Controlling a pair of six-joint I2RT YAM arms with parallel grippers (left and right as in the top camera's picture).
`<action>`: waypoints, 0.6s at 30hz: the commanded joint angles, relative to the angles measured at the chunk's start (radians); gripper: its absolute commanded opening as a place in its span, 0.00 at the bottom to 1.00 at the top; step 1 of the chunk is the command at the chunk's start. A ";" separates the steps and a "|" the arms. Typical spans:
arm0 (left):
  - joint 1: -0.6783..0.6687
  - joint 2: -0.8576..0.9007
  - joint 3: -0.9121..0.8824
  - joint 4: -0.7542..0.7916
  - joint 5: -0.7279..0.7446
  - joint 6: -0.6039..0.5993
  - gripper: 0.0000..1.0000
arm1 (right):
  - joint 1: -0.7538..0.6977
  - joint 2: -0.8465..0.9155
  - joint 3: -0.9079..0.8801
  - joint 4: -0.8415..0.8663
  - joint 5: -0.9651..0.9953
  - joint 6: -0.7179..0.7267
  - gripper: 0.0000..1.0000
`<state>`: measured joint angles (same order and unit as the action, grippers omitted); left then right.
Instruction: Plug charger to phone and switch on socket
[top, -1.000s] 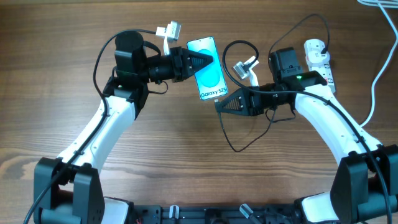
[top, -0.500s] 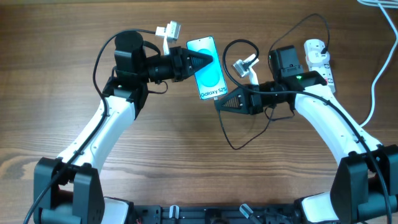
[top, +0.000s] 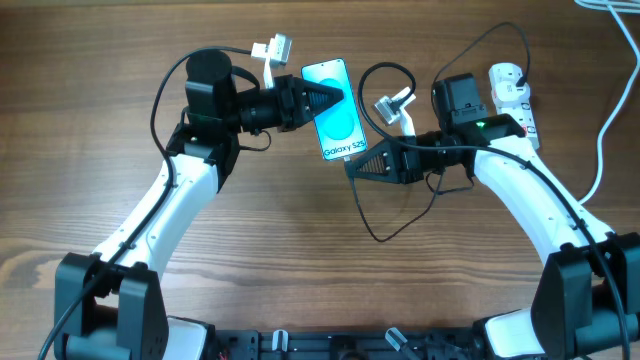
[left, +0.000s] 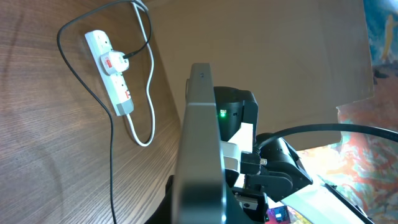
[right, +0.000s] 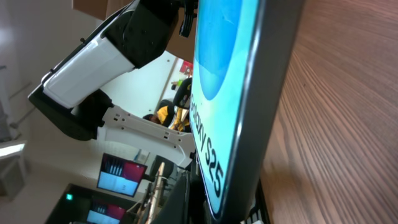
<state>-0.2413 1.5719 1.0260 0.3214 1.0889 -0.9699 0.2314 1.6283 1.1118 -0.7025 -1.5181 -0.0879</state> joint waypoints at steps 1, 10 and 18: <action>-0.009 -0.019 0.016 0.011 0.020 0.020 0.04 | 0.002 -0.022 0.000 -0.002 -0.005 0.021 0.04; -0.009 -0.019 0.016 0.011 0.020 0.020 0.04 | 0.002 -0.022 0.000 -0.002 0.006 0.044 0.04; -0.010 -0.019 0.016 0.011 0.020 0.020 0.04 | 0.001 -0.022 0.000 -0.013 0.010 0.047 0.04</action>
<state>-0.2440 1.5719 1.0260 0.3214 1.0893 -0.9699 0.2314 1.6283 1.1118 -0.7143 -1.5101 -0.0486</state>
